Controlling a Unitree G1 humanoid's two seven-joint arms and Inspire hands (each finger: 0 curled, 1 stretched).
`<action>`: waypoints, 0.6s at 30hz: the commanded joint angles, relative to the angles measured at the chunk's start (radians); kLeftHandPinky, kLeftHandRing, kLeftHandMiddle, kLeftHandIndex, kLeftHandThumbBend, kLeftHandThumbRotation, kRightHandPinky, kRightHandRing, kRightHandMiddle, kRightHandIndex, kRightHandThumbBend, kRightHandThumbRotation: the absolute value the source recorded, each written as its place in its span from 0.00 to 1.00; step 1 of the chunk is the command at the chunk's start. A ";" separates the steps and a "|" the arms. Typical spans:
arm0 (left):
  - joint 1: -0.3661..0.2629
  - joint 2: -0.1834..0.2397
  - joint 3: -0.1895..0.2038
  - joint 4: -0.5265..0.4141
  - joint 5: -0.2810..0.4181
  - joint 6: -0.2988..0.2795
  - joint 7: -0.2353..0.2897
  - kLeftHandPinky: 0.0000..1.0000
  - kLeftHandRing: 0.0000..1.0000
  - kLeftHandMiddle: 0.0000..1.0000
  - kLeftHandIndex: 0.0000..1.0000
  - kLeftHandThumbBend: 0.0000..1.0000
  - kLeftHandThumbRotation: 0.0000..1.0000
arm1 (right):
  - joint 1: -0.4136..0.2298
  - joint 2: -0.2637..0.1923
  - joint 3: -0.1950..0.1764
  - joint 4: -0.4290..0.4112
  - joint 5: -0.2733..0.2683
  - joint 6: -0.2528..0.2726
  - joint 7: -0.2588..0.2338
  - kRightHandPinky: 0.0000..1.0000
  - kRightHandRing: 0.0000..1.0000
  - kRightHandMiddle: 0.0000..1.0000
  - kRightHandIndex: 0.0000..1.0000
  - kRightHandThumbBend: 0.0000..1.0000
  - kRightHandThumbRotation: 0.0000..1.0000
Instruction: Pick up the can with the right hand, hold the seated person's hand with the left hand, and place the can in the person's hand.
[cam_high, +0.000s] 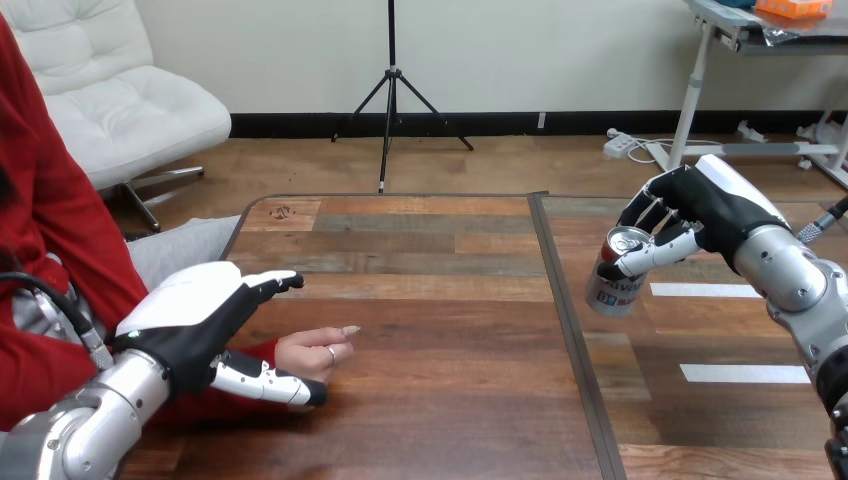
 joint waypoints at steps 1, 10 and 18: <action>-0.081 0.029 -0.015 0.031 0.014 0.001 0.030 0.85 0.91 0.90 0.90 1.00 0.47 | -0.040 -0.015 -0.020 -0.059 0.021 -0.009 -0.014 0.38 0.42 0.45 0.46 0.82 0.00; -0.098 0.029 -0.030 0.067 0.026 0.013 0.032 0.88 0.92 0.91 0.90 1.00 0.45 | -0.040 -0.016 -0.020 -0.058 0.021 -0.006 -0.014 0.38 0.42 0.45 0.46 0.81 0.00; -0.114 0.028 -0.041 0.111 0.026 0.000 0.045 0.89 0.91 0.91 0.90 1.00 0.44 | -0.038 -0.021 -0.021 -0.056 0.021 -0.015 -0.012 0.38 0.42 0.45 0.46 0.82 0.00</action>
